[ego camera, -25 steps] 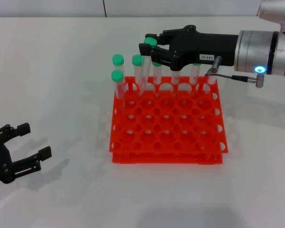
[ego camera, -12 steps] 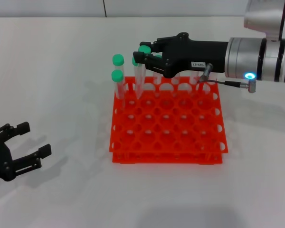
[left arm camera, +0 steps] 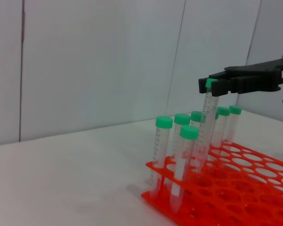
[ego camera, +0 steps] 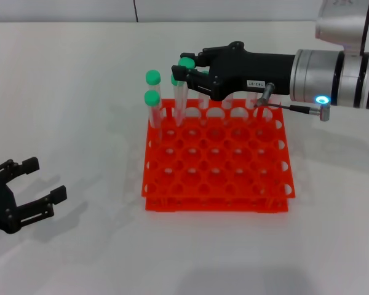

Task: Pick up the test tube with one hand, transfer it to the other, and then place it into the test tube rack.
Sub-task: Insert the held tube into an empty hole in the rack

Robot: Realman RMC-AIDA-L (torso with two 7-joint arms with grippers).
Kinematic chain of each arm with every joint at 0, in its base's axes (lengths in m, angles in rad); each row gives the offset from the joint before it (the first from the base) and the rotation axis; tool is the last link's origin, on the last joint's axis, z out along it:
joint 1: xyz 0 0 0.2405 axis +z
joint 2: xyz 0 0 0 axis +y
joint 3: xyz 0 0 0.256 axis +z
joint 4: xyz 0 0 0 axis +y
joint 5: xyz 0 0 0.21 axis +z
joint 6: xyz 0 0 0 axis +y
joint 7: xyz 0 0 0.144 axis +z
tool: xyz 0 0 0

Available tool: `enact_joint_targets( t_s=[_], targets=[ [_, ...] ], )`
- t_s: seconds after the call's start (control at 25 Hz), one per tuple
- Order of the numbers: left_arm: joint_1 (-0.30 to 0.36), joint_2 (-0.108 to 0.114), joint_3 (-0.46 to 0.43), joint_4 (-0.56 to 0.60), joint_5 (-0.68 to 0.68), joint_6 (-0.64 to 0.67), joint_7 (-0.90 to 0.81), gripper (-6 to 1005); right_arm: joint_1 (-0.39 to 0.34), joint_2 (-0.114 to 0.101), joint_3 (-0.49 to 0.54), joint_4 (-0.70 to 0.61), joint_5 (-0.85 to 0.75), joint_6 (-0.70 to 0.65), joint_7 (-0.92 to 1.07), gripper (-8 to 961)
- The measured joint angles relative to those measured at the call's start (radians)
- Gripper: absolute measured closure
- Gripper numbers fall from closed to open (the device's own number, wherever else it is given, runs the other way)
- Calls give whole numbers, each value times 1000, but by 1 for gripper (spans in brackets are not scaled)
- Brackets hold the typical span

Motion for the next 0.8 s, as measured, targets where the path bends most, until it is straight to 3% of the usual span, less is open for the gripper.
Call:
enact_joint_targets(
  t_s=[0.8],
  targets=[
    [-10, 0, 0, -16, 2, 0, 10, 138, 8, -1, -55, 9, -3, 62, -40, 585]
  ],
)
